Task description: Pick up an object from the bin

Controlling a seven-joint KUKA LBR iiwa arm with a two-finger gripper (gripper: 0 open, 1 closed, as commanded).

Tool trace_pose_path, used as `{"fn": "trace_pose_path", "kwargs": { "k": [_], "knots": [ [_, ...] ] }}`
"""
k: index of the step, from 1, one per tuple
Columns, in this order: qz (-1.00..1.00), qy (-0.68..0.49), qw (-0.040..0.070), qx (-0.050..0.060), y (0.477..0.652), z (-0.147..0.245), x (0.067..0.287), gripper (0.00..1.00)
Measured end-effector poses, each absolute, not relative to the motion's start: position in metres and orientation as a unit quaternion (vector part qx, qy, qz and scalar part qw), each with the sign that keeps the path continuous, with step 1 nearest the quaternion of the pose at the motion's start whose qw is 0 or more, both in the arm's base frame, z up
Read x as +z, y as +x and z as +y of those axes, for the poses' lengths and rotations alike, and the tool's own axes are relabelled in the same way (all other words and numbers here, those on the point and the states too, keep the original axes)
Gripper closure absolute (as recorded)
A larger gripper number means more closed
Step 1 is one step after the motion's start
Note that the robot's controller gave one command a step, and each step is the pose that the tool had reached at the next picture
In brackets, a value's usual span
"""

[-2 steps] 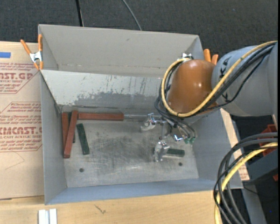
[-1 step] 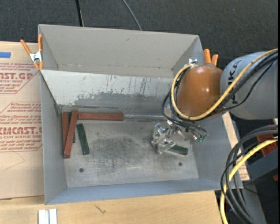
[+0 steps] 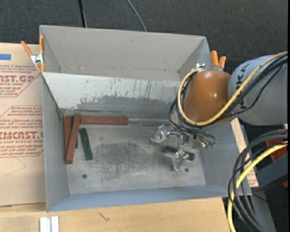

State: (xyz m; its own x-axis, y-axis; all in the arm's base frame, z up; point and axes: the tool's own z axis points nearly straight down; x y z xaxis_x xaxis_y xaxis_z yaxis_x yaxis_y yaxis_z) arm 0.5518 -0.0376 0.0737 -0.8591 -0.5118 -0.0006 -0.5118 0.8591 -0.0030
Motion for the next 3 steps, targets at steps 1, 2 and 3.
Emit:
{"fn": "trace_pose_path", "kwargs": {
  "k": [1,2,3],
  "knots": [
    [0.964,-0.265,0.009,-0.001,0.5563,-0.0354,0.0773,1.00],
    [0.964,-0.265,0.001,-0.001,0.5519,-0.0378,0.0736,0.00],
    [0.964,-0.265,0.001,-0.001,0.5519,-0.0379,0.0735,0.00]
  ]
}}
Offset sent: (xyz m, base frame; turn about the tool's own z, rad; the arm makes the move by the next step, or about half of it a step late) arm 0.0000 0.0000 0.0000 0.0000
